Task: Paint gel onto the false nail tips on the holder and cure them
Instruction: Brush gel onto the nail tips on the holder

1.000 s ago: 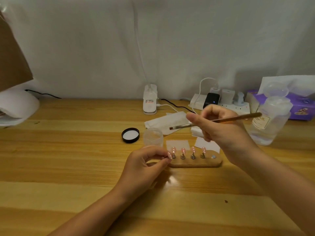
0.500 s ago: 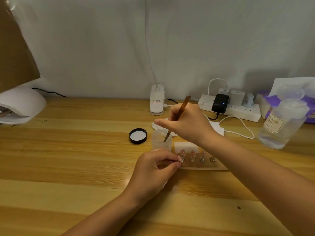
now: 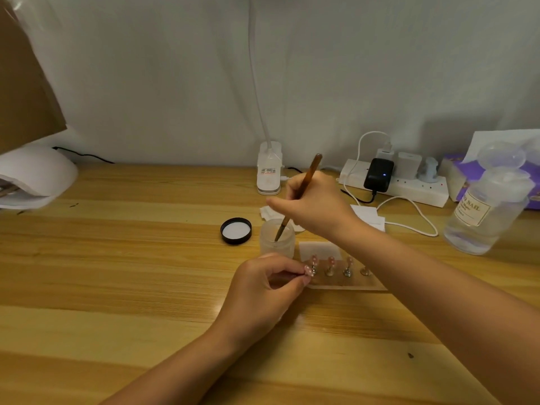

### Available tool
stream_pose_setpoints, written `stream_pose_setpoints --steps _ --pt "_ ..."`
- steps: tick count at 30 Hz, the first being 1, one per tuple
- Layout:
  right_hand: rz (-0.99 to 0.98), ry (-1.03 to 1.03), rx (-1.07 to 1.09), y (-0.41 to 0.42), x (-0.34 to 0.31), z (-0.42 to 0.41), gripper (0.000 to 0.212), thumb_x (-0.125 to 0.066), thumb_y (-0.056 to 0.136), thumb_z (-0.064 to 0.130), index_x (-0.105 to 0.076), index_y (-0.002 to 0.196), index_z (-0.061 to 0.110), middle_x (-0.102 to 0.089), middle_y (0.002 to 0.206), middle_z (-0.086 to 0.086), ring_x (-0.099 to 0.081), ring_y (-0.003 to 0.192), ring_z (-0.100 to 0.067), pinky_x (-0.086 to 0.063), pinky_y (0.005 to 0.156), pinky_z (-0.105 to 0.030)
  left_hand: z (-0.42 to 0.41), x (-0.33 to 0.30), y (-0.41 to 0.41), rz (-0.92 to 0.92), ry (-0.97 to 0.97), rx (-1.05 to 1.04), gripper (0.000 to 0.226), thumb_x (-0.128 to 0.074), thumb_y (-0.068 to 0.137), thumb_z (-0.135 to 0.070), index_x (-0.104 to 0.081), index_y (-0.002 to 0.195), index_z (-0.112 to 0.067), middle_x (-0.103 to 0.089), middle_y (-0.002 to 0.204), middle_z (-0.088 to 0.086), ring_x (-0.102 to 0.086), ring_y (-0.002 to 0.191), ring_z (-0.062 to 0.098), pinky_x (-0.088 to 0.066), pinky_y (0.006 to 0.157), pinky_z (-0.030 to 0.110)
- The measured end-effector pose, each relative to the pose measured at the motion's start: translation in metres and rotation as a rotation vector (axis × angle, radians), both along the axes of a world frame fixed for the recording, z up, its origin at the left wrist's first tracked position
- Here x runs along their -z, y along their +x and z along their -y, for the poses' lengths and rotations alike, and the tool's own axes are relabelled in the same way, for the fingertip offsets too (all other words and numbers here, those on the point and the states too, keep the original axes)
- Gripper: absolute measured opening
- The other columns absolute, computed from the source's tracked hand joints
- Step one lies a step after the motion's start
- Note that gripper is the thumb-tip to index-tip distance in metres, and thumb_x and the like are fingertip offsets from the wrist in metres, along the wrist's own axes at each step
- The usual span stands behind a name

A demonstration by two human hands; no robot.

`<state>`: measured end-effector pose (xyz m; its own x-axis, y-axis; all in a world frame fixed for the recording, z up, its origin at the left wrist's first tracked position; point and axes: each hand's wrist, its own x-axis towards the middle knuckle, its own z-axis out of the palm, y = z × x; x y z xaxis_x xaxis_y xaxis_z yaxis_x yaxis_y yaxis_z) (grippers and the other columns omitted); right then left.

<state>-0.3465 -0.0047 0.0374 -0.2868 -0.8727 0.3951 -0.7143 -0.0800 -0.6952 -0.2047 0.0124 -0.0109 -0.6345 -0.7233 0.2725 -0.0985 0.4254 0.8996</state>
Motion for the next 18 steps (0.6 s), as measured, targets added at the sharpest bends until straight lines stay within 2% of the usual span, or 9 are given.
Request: stream_pose_setpoints --steps 3,7,10,13,15,18 --pt "0.137 -0.017 0.046 -0.009 -0.002 -0.001 0.039 -0.07 0.079 0.021 -0.048 0.046 0.015 -0.048 0.038 0.009 -0.049 0.042 0.004 -0.044 0.051 -0.009 0.0 0.0 0.0 0.006 -0.002 0.005 0.027 -0.071 0.076 -0.003 -0.07 0.077 -0.031 -0.068 0.081 -0.009 -0.062 0.078 -0.004 -0.045 0.067 0.005" --pt "0.236 0.01 0.066 -0.012 0.002 -0.003 0.039 -0.069 0.08 0.02 -0.049 0.048 0.012 -0.051 0.043 0.0 -0.046 0.035 0.0 -0.041 0.045 -0.012 0.0 -0.001 0.001 0.008 -0.003 0.008 0.027 -0.07 0.077 -0.003 -0.07 0.077 -0.031 -0.068 0.081 -0.009 -0.063 0.08 -0.003 -0.045 0.068 0.006" --pt "0.263 0.029 0.055 -0.009 0.005 -0.001 0.039 -0.069 0.079 0.02 -0.049 0.047 0.013 -0.048 0.039 0.008 -0.046 0.035 0.001 -0.039 0.041 -0.009 0.0 -0.002 0.0 -0.001 -0.003 0.014 0.028 -0.07 0.077 -0.002 -0.07 0.077 -0.03 -0.068 0.081 -0.009 -0.063 0.079 -0.002 -0.045 0.068 0.006" --pt "0.2 0.05 0.036 -0.004 0.007 0.001 0.039 -0.069 0.079 0.02 -0.048 0.047 0.014 -0.048 0.041 0.007 -0.047 0.04 0.0 -0.039 0.045 -0.008 0.0 -0.002 0.001 -0.008 0.003 0.02 0.026 -0.07 0.077 -0.001 -0.071 0.077 -0.027 -0.067 0.081 -0.009 -0.063 0.078 -0.003 -0.044 0.067 0.006" --pt "0.104 0.063 0.024 -0.001 0.007 0.001 0.038 -0.069 0.078 0.021 -0.048 0.048 0.015 -0.048 0.046 0.005 -0.046 0.048 -0.003 -0.042 0.054 -0.018 0.0 -0.001 0.001 0.0 0.003 0.025 0.023 -0.07 0.077 -0.002 -0.071 0.079 -0.025 -0.067 0.082 -0.008 -0.063 0.078 -0.002 -0.045 0.068 0.006" --pt "-0.023 0.071 0.004 0.001 0.005 0.001 0.037 -0.068 0.078 0.023 -0.047 0.048 0.019 -0.046 0.048 0.008 -0.044 0.051 -0.004 -0.04 0.056 -0.024 0.0 -0.001 0.001 -0.001 0.005 0.025 0.022 -0.07 0.077 -0.003 -0.071 0.078 -0.025 -0.068 0.082 -0.007 -0.063 0.078 -0.001 -0.045 0.068 0.007"
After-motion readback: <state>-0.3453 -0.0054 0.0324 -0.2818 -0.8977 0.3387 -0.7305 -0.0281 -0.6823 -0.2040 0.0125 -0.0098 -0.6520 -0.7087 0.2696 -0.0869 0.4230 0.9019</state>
